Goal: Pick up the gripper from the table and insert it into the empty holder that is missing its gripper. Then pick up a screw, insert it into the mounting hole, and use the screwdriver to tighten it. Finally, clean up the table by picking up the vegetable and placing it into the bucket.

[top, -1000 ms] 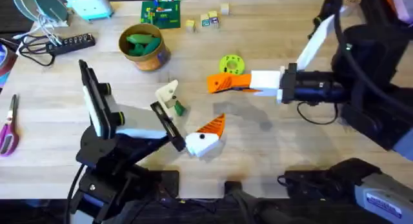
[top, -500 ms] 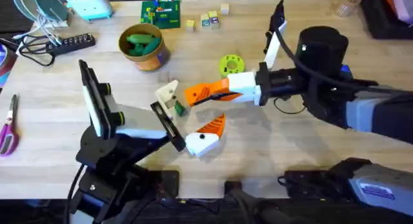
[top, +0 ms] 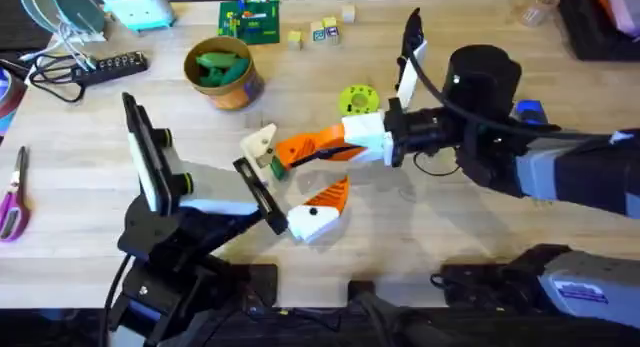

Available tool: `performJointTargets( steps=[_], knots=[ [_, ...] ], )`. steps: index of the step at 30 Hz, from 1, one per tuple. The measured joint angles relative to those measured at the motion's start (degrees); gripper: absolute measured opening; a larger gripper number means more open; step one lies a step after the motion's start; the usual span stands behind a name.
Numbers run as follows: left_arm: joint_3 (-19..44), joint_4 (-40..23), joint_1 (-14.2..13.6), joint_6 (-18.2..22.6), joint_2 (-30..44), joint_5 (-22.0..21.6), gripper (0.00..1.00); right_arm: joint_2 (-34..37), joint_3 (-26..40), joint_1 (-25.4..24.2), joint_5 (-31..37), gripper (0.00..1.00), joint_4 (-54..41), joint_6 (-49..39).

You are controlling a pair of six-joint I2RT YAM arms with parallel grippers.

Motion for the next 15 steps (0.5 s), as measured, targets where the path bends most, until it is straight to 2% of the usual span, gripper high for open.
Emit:
performJointTargets(
  steps=[15],
  knots=[
    [0.0, 0.0, 0.0, 0.0, 0.0, 0.0, 0.993, 0.0, 0.6, 0.1, 2.0, 0.009, 1.1, 1.8]
  ],
)
